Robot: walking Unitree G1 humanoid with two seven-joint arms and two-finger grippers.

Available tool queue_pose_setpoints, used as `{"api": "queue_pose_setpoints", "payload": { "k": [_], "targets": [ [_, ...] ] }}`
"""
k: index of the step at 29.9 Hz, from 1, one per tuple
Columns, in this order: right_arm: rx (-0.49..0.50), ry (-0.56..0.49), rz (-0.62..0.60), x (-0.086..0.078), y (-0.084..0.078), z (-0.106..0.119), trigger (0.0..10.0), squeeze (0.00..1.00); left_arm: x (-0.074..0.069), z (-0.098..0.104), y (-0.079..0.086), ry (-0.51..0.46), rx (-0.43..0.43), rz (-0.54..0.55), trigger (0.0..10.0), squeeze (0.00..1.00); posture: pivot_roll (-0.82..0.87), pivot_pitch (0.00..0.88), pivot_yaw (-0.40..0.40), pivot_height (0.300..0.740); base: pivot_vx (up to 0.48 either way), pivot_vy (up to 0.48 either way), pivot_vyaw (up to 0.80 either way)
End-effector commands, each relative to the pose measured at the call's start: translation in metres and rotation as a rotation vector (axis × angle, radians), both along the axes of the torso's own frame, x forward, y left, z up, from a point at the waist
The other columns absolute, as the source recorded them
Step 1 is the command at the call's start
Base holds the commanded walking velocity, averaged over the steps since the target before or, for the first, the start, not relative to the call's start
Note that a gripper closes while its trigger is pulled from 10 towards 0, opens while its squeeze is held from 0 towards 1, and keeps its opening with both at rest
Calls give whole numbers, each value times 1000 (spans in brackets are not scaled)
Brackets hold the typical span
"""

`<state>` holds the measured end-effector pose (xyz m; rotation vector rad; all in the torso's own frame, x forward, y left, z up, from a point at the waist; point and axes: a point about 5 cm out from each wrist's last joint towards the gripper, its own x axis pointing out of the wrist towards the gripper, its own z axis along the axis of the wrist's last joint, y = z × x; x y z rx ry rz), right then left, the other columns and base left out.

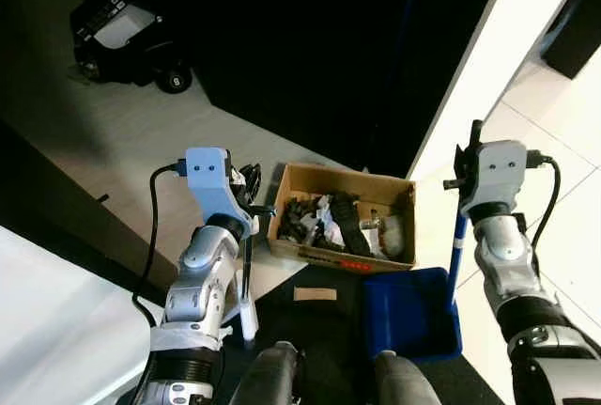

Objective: Sweep floor

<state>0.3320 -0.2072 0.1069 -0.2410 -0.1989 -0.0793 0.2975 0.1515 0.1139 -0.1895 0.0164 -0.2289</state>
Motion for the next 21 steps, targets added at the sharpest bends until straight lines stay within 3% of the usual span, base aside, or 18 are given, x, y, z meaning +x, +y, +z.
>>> {"api": "queue_pose_setpoints", "payload": {
  "k": [1,21],
  "targets": [
    [0,-20,-16,-2,3,-3,10000,0,-3,-3,4,15,39,-30,10000,0,14,164,59,740,0,0,0],
    [-162,12,16,-15,38,-32,10000,0,-2,-12,5,35,24,-61,10000,0,40,206,83,740,0,0,0]
  ]
}}
